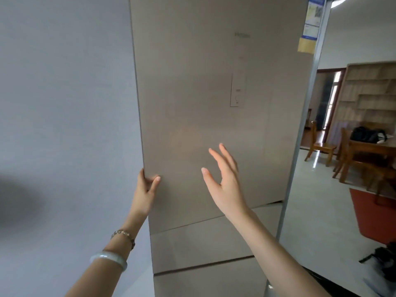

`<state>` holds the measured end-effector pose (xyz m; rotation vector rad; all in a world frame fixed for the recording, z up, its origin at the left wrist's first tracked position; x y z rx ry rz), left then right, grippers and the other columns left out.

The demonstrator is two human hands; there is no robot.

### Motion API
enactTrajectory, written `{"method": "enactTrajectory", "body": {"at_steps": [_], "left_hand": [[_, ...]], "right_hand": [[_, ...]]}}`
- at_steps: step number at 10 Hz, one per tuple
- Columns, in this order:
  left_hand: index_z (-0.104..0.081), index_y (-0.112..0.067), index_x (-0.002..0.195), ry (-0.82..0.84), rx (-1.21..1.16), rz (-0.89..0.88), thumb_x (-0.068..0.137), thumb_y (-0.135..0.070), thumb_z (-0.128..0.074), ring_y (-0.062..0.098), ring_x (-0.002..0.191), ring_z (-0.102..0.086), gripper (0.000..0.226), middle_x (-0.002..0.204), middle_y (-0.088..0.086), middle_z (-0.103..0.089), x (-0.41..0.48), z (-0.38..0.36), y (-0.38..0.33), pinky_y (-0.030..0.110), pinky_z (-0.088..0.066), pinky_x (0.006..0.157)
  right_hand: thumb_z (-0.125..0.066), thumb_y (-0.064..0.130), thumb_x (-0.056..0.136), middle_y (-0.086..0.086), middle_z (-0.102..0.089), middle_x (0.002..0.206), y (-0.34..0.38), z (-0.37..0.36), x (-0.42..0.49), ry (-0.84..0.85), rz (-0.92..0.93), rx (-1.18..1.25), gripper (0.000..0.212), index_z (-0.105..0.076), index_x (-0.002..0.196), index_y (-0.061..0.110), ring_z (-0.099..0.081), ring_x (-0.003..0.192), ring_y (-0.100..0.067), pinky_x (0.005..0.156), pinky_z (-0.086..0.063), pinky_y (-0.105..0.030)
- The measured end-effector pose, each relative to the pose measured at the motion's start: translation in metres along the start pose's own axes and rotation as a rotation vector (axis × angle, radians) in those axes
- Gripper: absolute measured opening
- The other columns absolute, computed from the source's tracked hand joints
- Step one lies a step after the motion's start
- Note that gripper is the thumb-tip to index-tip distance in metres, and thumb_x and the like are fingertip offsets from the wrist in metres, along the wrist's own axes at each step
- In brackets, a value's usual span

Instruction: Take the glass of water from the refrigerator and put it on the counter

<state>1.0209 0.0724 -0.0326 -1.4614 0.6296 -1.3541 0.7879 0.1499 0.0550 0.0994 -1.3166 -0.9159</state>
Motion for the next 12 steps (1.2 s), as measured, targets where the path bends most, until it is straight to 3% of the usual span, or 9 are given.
{"method": "enactTrajectory", "body": {"at_steps": [1, 2, 3, 4, 7, 8, 9, 10, 12], "left_hand": [[-0.037, -0.008, 0.133, 0.000, -0.014, -0.004, 0.096, -0.020, -0.051, -0.003, 0.084, -0.056, 0.041, 0.090, -0.009, -0.054, 0.025, -0.002, 0.014, 0.026, -0.043, 0.093], [-0.035, -0.008, 0.136, 0.029, -0.018, -0.010, 0.097, -0.018, -0.049, 0.016, 0.100, -0.057, 0.043, 0.106, 0.012, -0.057, 0.044, -0.005, 0.023, 0.016, -0.040, 0.091], [-0.033, -0.003, 0.135, 0.043, -0.019, -0.007, 0.098, -0.019, -0.048, 0.036, 0.121, -0.047, 0.043, 0.128, 0.028, -0.050, 0.063, -0.007, 0.034, 0.025, -0.040, 0.096], [-0.030, -0.009, 0.139, 0.065, -0.016, -0.009, 0.098, -0.022, -0.048, 0.029, 0.126, -0.047, 0.047, 0.134, 0.019, -0.051, 0.075, -0.009, 0.041, 0.030, -0.036, 0.103], [-0.024, -0.010, 0.142, 0.100, 0.017, -0.039, 0.097, -0.024, -0.048, 0.028, 0.123, -0.049, 0.053, 0.132, 0.021, -0.051, 0.084, -0.009, 0.047, 0.032, -0.037, 0.104], [-0.019, -0.021, 0.146, 0.088, 0.058, -0.018, 0.091, -0.041, -0.049, 0.019, 0.118, -0.050, 0.066, 0.118, -0.007, -0.055, 0.085, -0.005, 0.049, 0.043, -0.035, 0.110], [-0.003, -0.022, 0.152, 0.045, 0.035, -0.051, 0.096, -0.039, -0.045, 0.007, 0.140, -0.026, 0.073, 0.147, -0.016, -0.030, 0.073, 0.001, 0.030, 0.043, -0.019, 0.120], [0.002, -0.022, 0.152, -0.013, -0.033, -0.206, 0.096, -0.040, -0.044, -0.003, 0.146, -0.005, 0.075, 0.160, -0.014, -0.002, 0.041, 0.014, -0.026, 0.033, -0.009, 0.122], [-0.007, -0.008, 0.151, -0.019, -0.124, -0.649, 0.088, -0.056, -0.050, 0.014, 0.149, -0.016, 0.090, 0.160, 0.003, -0.015, -0.059, 0.043, -0.169, 0.035, -0.017, 0.121]], "right_hand": [[-0.057, 0.029, 0.088, 0.005, -0.033, 0.150, -0.013, -0.012, 0.013, -0.023, 0.010, -0.034, 0.048, -0.052, 0.134, 0.015, -0.026, 0.141, -0.008, 0.114, -0.019, -0.014], [-0.057, 0.029, 0.088, 0.009, -0.031, 0.148, -0.023, -0.025, 0.023, -0.033, 0.007, -0.041, 0.048, -0.052, 0.134, 0.016, -0.027, 0.142, -0.009, 0.115, -0.023, -0.022], [-0.057, 0.028, 0.088, 0.009, -0.030, 0.149, -0.027, -0.038, 0.031, -0.022, 0.012, -0.040, 0.048, -0.052, 0.134, 0.016, -0.027, 0.142, -0.009, 0.115, -0.022, -0.019], [-0.057, 0.028, 0.089, 0.009, -0.029, 0.149, -0.033, -0.045, 0.037, -0.016, 0.011, -0.037, 0.048, -0.051, 0.135, 0.017, -0.026, 0.142, -0.007, 0.112, -0.018, -0.012], [-0.057, 0.026, 0.088, -0.002, -0.034, 0.153, -0.048, -0.053, 0.045, -0.025, -0.038, -0.016, 0.048, -0.051, 0.135, 0.015, -0.027, 0.141, -0.008, 0.111, -0.018, -0.008], [-0.061, 0.022, 0.089, 0.000, -0.033, 0.153, -0.046, -0.047, 0.044, -0.033, -0.070, 0.017, 0.050, -0.048, 0.137, 0.017, -0.025, 0.139, -0.001, 0.107, -0.018, -0.004], [-0.065, 0.024, 0.088, 0.013, -0.029, 0.152, -0.042, -0.033, 0.038, -0.034, -0.125, 0.117, 0.064, -0.035, 0.144, 0.025, -0.023, 0.141, 0.001, 0.111, -0.018, -0.011], [-0.068, 0.034, 0.084, 0.026, -0.022, 0.151, -0.037, -0.010, 0.030, -0.042, -0.183, 0.216, 0.079, -0.021, 0.148, 0.035, -0.021, 0.142, 0.002, 0.117, -0.020, -0.025], [-0.066, 0.044, 0.079, 0.019, -0.020, 0.157, -0.008, 0.040, 0.009, -0.086, -0.105, 0.305, 0.087, -0.019, 0.150, 0.028, -0.018, 0.143, 0.006, 0.120, -0.018, -0.029]]}}
Point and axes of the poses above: each hand's wrist, its own x-axis towards the middle knuckle, its own z-axis out of the back of the hand, y = z × x, the point moved 9 cm from there along x, towards the middle knuckle
